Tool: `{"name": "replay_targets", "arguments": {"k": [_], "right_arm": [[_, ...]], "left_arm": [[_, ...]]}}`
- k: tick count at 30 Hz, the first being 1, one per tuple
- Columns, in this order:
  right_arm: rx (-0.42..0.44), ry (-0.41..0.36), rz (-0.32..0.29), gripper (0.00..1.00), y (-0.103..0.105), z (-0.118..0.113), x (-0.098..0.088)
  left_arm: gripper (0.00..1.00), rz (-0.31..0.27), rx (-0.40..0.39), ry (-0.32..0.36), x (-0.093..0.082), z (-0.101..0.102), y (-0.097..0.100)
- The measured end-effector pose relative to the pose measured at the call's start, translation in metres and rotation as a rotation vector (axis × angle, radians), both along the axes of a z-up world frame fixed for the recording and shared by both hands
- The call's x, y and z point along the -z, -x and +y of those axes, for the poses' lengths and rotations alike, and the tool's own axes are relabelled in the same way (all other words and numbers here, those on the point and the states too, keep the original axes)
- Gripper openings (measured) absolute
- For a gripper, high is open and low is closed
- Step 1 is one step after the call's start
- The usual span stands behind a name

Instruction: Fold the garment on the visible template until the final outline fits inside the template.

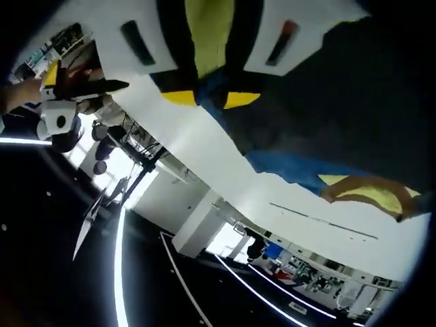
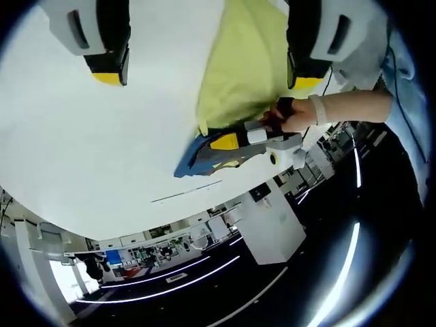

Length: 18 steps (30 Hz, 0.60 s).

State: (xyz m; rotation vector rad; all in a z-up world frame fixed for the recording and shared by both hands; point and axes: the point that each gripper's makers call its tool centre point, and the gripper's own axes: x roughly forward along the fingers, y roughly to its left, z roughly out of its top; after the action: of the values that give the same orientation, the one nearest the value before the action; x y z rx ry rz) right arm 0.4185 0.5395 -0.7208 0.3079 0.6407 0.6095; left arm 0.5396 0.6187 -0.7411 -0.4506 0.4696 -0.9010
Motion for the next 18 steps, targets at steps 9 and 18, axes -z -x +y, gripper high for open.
{"name": "replay_targets", "arguments": {"k": [9,18], "right_arm": [[-0.006,-0.001,-0.018,0.97,0.002,0.001,-0.007],[-0.009,-0.015,-0.046,0.98,0.001,0.006,-0.019]], "left_arm": [[0.44,-0.105,0.058,-0.035,-0.033,0.014,0.007],[0.45,-0.176,0.067,-0.057,-0.073,0.049,0.008]]}}
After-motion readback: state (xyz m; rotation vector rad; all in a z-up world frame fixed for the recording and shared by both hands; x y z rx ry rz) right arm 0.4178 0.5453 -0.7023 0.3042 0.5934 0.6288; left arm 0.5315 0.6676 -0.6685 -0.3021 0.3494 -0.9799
